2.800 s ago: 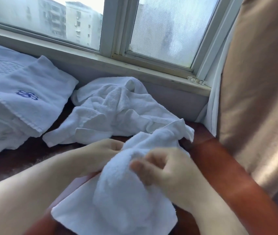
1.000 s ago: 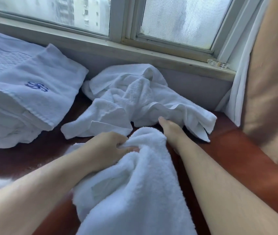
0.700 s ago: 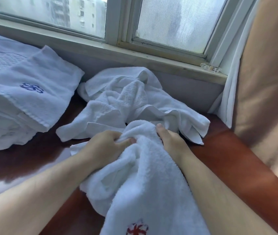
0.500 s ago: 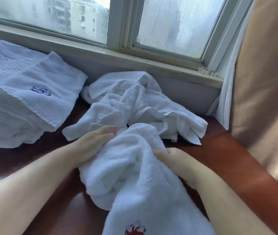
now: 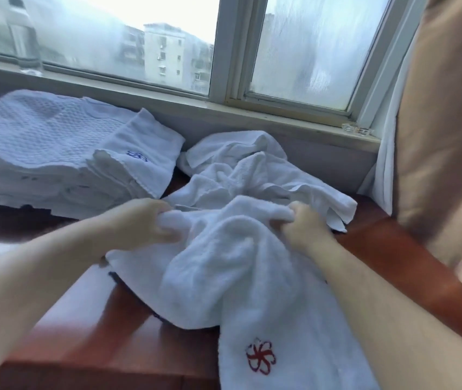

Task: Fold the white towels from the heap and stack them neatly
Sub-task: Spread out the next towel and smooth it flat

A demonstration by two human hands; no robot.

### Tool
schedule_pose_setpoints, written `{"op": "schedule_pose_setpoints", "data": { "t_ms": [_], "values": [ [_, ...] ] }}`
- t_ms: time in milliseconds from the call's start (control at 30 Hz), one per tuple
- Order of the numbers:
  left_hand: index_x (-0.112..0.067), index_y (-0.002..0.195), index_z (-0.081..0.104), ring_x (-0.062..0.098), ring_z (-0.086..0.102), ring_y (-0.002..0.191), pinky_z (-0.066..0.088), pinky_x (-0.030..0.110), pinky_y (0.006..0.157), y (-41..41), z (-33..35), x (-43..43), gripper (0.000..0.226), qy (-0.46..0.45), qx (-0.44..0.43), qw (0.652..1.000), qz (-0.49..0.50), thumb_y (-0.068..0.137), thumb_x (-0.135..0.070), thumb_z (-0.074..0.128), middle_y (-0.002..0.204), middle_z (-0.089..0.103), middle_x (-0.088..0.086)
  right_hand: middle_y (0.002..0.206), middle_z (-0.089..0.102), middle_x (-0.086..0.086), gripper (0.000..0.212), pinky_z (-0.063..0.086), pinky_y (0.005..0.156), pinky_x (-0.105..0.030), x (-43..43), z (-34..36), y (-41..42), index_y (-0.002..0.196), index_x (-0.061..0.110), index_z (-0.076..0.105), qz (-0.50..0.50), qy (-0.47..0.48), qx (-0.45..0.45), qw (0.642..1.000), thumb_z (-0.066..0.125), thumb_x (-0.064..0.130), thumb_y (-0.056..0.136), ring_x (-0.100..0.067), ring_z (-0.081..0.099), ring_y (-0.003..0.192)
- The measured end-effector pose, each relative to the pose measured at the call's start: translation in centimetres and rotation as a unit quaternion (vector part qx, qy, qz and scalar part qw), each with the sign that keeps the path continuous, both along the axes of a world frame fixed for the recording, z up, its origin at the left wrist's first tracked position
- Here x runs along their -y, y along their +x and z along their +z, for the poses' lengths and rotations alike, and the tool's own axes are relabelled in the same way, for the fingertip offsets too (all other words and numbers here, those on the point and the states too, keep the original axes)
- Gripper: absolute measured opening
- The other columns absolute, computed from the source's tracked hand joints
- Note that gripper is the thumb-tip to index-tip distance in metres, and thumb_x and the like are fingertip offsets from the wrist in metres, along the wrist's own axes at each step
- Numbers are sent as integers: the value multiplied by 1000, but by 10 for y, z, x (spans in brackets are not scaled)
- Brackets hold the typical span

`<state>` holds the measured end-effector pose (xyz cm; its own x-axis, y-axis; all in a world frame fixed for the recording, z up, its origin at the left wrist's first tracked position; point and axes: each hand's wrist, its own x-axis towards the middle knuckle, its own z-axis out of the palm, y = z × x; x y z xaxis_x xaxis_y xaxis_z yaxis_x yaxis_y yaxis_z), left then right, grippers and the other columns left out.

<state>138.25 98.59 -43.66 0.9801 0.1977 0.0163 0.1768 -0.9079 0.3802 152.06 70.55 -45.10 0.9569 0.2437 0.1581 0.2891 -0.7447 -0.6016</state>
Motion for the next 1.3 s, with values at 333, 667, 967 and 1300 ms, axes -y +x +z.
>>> {"op": "schedule_pose_setpoints", "data": {
  "t_ms": [333, 667, 967, 1300],
  "values": [
    [-30, 143, 43, 28, 36, 136, 32, 48, 108, -20, 7, -19, 57, 153, 165, 972, 60, 90, -41, 60, 147, 43, 5, 67, 55, 4, 32, 36, 53, -31, -34, 30, -18, 73, 22, 48, -12, -5, 105, 994, 58, 46, 91, -17, 54, 63],
    [-33, 93, 64, 20, 61, 80, 52, 35, 70, 24, -8, 35, 30, 85, 149, 982, -77, 73, -54, 72, 82, 63, -8, 101, 74, 14, 59, 54, 81, -26, -5, 36, -55, 111, 29, 69, 234, 51, -126, 963, 78, 66, 66, -7, 69, 94],
    [-59, 129, 38, 5, 50, 124, 40, 34, 106, 33, -25, 2, 62, 172, -136, 963, -157, 75, -69, 68, 133, 51, -29, 80, 62, 11, 14, 53, 67, -35, -11, -19, -64, 76, 27, 58, 184, -233, -71, 952, 71, 25, 75, -13, 59, 73],
    [-20, 100, 55, 34, 62, 67, 40, 34, 52, 5, 43, 27, 37, 285, 419, 862, -34, 69, -11, 74, 84, 54, 3, 78, 51, -18, 28, 37, 50, -35, 2, 56, -42, 89, 4, 56, -93, -179, 556, 806, 77, 2, 72, -35, 53, 61]
  ]
}}
